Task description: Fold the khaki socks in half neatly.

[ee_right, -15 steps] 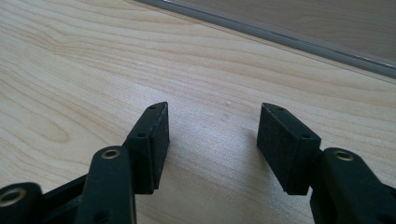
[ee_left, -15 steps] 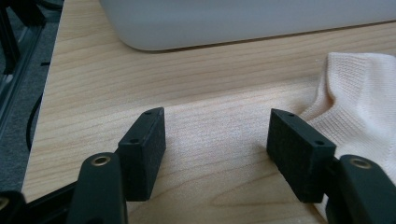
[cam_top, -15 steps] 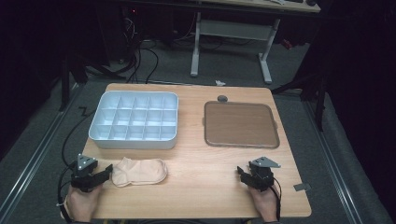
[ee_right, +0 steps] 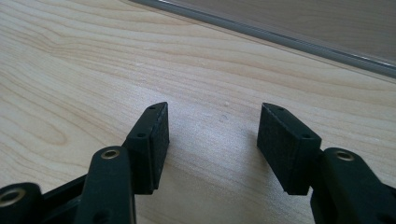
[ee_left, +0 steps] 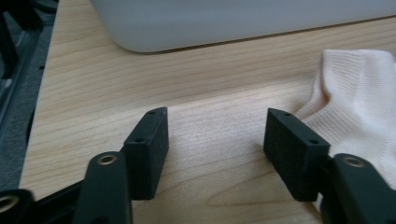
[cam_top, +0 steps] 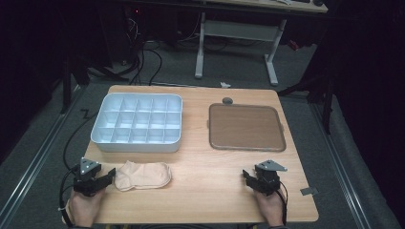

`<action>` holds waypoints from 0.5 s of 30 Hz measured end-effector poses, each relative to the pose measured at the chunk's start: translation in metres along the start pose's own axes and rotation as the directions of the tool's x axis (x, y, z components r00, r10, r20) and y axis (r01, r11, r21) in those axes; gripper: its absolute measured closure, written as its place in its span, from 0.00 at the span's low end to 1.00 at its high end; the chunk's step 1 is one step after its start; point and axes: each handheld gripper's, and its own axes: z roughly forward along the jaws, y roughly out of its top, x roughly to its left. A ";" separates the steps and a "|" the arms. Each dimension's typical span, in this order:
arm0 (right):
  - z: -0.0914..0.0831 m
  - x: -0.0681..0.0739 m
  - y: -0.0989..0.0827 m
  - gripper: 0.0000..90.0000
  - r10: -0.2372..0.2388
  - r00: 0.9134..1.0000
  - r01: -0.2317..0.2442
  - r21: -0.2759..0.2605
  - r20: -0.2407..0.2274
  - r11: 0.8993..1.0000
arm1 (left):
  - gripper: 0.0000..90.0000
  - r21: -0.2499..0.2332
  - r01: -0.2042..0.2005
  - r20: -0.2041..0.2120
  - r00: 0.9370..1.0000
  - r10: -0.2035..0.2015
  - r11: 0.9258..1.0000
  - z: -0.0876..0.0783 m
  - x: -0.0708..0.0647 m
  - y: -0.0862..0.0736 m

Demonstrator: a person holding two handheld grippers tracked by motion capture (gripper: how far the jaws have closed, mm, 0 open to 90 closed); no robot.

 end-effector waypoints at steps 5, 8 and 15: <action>0.000 0.000 0.000 0.49 -0.001 1.000 0.001 0.000 0.000 1.000 | 0.39 0.002 0.008 -0.001 1.000 -0.008 1.000 0.000 0.001 0.000; 0.000 -0.001 0.000 0.48 -0.007 1.000 0.007 0.000 -0.011 1.000 | 0.40 0.001 0.012 0.001 1.000 -0.012 1.000 0.000 0.001 0.000; 0.000 -0.002 0.001 0.50 -0.017 1.000 0.017 -0.001 -0.019 1.000 | 0.41 0.001 0.013 0.007 1.000 -0.013 1.000 -0.001 0.002 0.000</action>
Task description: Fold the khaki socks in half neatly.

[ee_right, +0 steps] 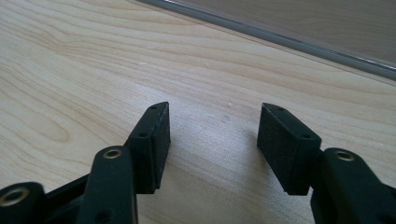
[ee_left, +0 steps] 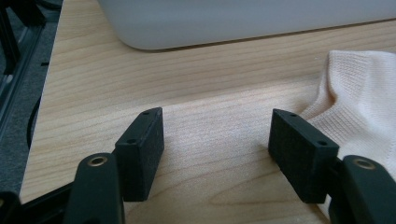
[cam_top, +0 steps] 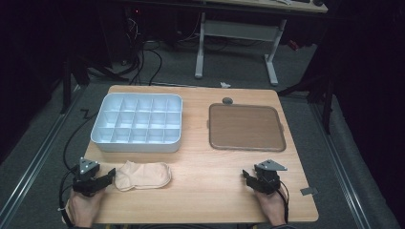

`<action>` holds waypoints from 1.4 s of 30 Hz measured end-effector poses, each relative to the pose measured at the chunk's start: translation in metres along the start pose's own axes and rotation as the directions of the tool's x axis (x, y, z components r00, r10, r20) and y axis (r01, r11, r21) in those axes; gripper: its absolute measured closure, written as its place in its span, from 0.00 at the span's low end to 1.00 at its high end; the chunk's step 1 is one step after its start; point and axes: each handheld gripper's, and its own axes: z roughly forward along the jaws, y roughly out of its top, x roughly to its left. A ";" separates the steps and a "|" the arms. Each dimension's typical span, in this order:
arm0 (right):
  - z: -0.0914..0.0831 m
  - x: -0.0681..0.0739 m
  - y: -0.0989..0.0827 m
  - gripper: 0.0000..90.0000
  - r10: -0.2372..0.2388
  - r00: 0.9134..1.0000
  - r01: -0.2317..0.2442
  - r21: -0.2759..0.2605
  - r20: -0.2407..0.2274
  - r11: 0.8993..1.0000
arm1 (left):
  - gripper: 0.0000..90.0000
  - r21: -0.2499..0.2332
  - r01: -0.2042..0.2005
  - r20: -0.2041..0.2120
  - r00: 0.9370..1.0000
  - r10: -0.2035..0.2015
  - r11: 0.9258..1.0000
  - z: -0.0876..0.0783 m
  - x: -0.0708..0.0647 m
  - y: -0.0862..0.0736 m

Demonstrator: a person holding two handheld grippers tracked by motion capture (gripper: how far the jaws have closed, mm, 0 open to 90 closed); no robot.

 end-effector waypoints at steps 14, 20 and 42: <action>0.000 0.001 0.000 0.58 0.011 1.000 -0.010 -0.006 0.020 1.000 | 0.42 -0.025 0.079 0.086 0.993 -0.077 0.997 -0.003 0.009 -0.002; 0.000 0.001 0.003 0.57 0.010 1.000 -0.010 0.011 0.023 1.000 | 0.41 -0.052 0.109 0.128 0.987 -0.101 0.993 -0.006 0.011 -0.003; -0.014 0.043 0.022 0.63 0.004 0.992 -0.010 -0.045 -0.125 0.999 | 0.39 0.006 0.046 0.205 0.978 -0.046 0.999 -0.014 -0.024 0.001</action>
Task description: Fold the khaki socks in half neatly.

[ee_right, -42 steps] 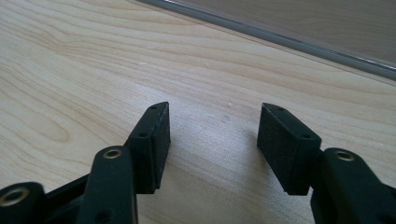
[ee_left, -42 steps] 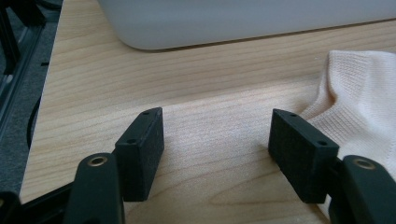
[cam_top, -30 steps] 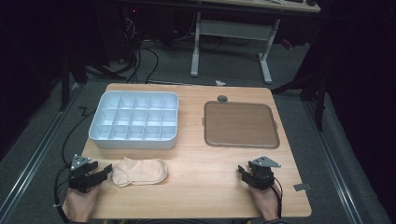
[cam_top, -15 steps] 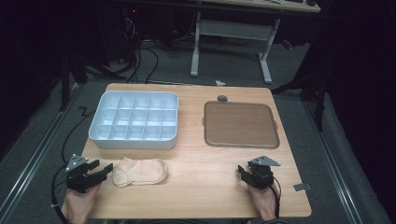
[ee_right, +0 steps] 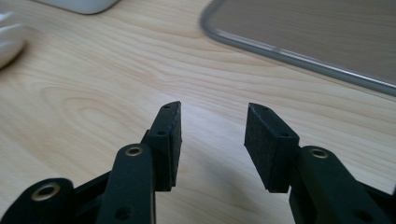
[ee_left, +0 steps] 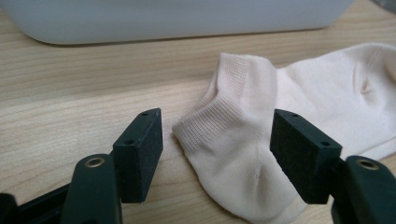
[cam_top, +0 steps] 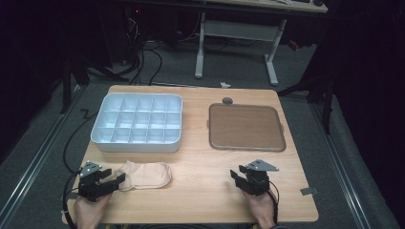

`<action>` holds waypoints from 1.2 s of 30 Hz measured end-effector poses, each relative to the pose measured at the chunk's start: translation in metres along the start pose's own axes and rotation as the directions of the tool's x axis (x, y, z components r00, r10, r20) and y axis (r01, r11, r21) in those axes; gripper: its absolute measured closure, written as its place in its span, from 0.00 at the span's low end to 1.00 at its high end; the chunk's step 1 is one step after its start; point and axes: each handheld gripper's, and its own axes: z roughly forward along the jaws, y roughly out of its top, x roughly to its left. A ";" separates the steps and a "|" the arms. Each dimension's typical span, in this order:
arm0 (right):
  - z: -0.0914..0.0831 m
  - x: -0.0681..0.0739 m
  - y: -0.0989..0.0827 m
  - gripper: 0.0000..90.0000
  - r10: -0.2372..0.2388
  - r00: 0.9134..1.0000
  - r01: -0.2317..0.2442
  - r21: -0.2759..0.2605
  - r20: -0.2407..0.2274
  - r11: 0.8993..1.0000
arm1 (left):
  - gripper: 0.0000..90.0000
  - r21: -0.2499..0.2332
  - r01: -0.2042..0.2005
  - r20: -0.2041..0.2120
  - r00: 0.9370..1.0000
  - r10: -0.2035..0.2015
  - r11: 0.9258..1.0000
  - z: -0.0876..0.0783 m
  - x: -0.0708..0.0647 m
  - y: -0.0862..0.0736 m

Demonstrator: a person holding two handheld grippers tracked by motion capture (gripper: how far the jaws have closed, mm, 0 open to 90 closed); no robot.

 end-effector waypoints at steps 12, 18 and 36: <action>0.026 0.060 0.022 0.63 -0.125 0.981 0.127 0.003 -0.146 0.992 | 0.42 0.008 -0.042 -0.054 0.998 0.043 0.999 0.002 -0.010 0.004; 0.038 0.079 0.030 0.64 -0.151 0.970 0.157 0.013 -0.191 0.988 | 0.43 0.023 -0.040 -0.048 0.998 0.041 0.999 0.007 -0.012 0.003; 0.073 0.137 0.048 0.61 -0.215 0.932 0.229 0.016 -0.291 0.973 | 0.45 0.047 -0.082 -0.104 0.991 0.086 0.996 0.012 -0.020 -0.002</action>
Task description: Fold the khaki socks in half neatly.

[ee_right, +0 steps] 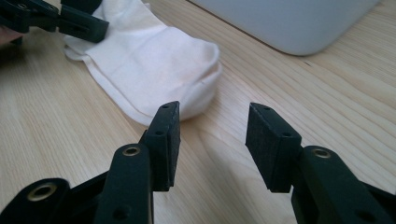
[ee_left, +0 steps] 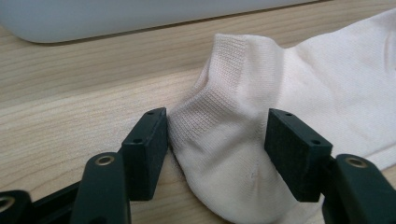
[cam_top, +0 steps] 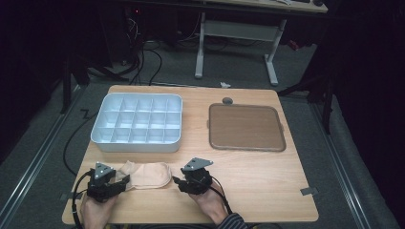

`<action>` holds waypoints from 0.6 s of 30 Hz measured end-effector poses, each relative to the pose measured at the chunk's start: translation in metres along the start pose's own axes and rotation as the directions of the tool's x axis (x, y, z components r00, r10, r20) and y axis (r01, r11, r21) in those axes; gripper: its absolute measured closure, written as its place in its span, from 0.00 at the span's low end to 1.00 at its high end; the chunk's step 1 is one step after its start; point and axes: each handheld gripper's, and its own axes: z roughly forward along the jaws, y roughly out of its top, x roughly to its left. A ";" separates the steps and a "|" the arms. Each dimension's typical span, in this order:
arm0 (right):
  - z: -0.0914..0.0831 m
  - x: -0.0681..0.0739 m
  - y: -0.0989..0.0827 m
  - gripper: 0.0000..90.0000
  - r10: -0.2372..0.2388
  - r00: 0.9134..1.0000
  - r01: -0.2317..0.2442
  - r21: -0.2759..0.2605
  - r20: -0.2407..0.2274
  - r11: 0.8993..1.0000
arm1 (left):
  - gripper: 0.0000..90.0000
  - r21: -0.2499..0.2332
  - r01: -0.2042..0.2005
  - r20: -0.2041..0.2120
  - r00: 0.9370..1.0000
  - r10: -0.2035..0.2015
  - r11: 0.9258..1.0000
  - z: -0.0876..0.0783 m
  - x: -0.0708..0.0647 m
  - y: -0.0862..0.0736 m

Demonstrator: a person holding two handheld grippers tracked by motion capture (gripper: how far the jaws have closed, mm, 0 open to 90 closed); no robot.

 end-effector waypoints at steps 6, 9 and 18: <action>0.012 0.012 0.011 0.60 -0.022 1.000 0.022 -0.007 -0.005 1.000 | 0.46 -0.004 -0.010 -0.005 1.000 0.010 1.000 0.000 -0.001 -0.001; 0.017 0.014 0.013 0.60 -0.028 1.000 0.028 -0.006 0.007 1.000 | 0.47 -0.003 -0.012 -0.004 1.000 0.012 1.000 0.000 -0.001 -0.001; 0.036 0.013 0.011 0.81 -0.030 0.999 0.029 0.057 0.031 0.998 | 0.63 0.002 -0.036 0.026 0.999 0.036 0.999 -0.002 -0.004 0.000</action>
